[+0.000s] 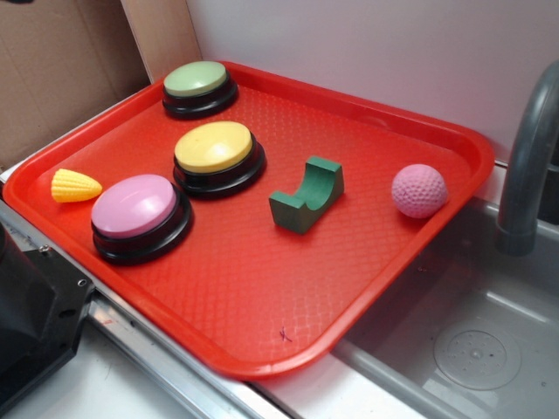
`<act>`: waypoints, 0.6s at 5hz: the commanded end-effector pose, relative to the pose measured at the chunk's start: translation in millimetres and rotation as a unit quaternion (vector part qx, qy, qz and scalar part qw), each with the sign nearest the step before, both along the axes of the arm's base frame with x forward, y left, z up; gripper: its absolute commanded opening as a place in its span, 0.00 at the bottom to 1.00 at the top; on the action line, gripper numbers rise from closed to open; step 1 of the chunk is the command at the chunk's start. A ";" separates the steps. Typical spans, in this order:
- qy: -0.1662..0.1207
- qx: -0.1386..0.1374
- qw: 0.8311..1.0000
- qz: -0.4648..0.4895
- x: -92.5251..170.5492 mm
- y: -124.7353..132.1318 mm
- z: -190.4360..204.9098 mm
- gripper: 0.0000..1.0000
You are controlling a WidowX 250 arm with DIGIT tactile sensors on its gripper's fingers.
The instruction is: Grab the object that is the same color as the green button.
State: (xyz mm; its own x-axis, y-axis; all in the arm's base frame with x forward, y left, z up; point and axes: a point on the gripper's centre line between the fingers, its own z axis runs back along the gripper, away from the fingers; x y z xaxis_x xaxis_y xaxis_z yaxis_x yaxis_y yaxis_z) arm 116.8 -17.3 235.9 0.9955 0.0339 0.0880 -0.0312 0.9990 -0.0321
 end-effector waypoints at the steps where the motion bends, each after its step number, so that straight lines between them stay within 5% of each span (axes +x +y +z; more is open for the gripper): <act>1: 0.000 0.000 1.000 0.000 0.0 0.0 0.0 1.00; 2: -0.005 0.020 1.000 0.013 34.8 -28.5 -29.9 1.00; 3: -0.014 -0.009 0.999 0.047 76.7 -50.4 -56.0 1.00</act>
